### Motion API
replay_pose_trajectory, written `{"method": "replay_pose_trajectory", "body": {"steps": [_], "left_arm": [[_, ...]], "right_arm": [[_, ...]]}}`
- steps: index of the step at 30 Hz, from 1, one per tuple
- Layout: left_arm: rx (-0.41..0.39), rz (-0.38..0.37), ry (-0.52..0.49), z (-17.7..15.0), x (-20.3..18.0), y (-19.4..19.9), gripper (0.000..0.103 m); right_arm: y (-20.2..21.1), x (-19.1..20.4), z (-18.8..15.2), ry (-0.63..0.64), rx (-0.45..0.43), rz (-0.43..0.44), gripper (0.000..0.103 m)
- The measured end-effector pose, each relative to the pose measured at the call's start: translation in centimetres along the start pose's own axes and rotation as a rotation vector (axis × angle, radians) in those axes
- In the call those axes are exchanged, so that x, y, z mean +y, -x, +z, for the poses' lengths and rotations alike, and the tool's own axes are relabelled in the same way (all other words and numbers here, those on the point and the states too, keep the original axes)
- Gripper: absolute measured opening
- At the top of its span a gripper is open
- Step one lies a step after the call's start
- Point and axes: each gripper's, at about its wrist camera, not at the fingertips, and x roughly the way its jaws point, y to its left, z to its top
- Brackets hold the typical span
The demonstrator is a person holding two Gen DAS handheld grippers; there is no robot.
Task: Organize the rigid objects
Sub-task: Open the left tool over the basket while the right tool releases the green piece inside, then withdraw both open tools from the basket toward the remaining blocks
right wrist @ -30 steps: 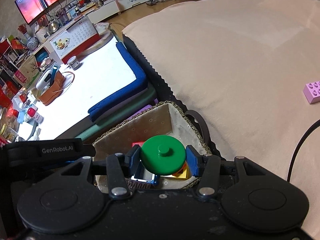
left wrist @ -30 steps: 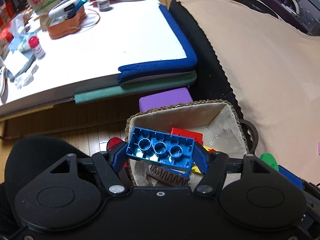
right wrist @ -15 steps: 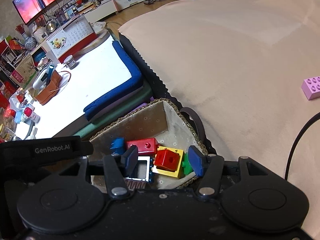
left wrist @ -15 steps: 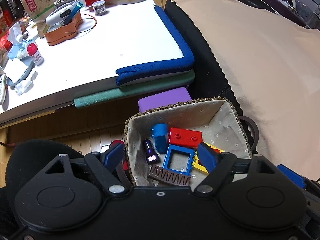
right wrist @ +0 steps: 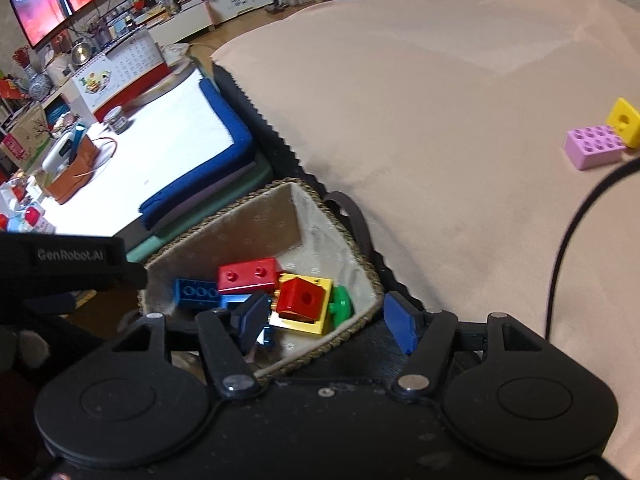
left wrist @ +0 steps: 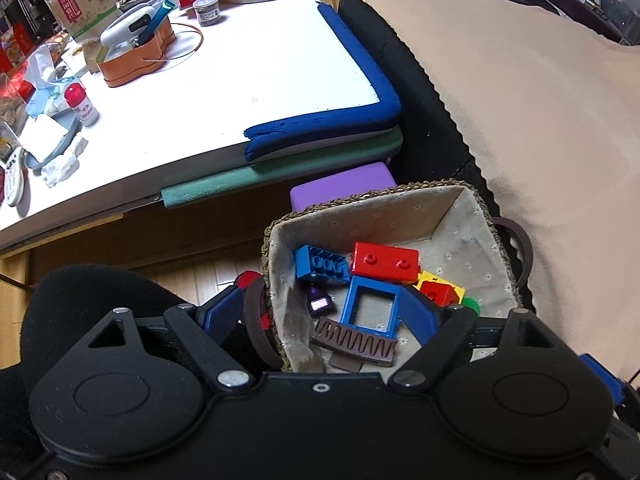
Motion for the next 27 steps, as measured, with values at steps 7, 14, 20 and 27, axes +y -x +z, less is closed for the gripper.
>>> {"method": "replay_pose_trajectory", "body": {"steps": [7,14,20,27], "left_arm": [[-0.026,0.027,-0.024,-0.3,-0.4,0.4,0.081],[-0.027,0.036,-0.031,-0.3,-0.5,0.4,0.081],[-0.026,0.018,-0.030,-0.6,-0.7,0.5,0.081],[-0.015,-0.041,-0.044,-1.5,-2.1,0.5,0.081]], "right_arm": [[0.1,-1.2,-1.7,-0.034,-0.009,-0.029,0.066],[-0.1,-2.3,-2.6,-0.062,0.005,-0.029,0.066],[0.6,-3.2,-2.4,-0.074,-0.023,-0.041,0.066],[2.0,-5.7,-1.9,-0.105,-0.069,-0.064,0.068]]}}
